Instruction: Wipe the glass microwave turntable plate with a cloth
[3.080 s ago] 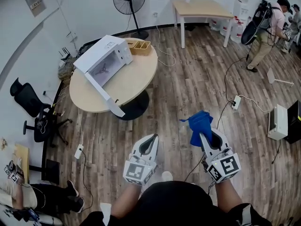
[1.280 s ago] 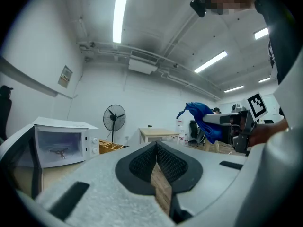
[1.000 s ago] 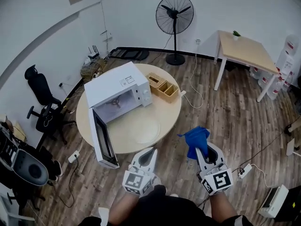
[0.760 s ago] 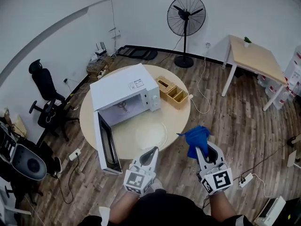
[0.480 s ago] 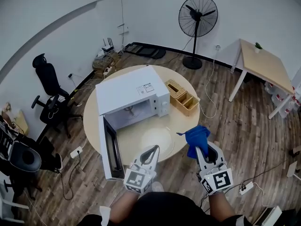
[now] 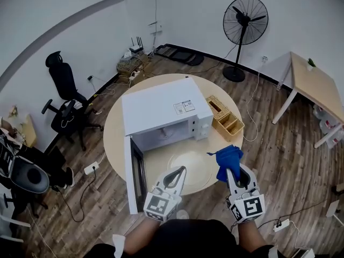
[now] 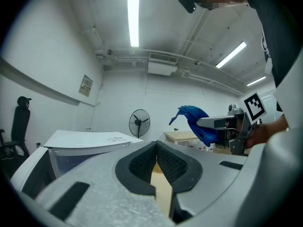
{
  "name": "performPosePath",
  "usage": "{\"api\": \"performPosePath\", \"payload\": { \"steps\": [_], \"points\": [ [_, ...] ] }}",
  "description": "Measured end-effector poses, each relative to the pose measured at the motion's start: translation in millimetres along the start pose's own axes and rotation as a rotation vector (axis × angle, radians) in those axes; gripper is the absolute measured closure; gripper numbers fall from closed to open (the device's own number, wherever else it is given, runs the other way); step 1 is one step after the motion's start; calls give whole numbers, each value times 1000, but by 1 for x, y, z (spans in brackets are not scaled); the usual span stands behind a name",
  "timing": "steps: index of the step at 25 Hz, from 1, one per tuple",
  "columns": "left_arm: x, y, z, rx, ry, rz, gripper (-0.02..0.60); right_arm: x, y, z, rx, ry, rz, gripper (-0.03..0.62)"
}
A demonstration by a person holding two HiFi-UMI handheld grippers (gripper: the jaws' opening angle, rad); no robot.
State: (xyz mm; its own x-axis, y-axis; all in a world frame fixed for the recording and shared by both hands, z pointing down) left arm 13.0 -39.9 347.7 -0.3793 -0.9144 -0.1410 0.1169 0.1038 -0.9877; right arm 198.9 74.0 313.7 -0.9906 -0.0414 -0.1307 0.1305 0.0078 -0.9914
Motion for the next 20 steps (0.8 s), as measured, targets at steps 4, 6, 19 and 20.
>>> {"api": "performPosePath", "payload": {
  "steps": [4, 6, 19, 20],
  "points": [
    [15, -7, 0, 6, 38, -8, 575, 2, -1, 20, -9, 34, -6, 520],
    [21, -11, -1, 15, 61, -13, 575, 2, -3, 30, -1, 61, -7, 520],
    [60, -39, -14, 126, 257, 57, 575, -3, -5, 104, 41, 276, -15, 520],
    [63, -41, -15, 131, 274, 54, 575, -3, -7, 110, 51, 291, -14, 520]
  ]
}}
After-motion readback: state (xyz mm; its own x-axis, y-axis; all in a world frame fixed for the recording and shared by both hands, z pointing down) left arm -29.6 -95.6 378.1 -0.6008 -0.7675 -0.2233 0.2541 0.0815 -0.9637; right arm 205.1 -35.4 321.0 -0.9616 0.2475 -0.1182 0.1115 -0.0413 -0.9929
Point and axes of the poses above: the fingertips, and each gripper's own axes: z forward along the fingers, x to its left, y out of its top, the point moved 6 cm from there along -z, backward along the fingers, and after that the axes turned 9 degrees about z, right-handed, at the moved point
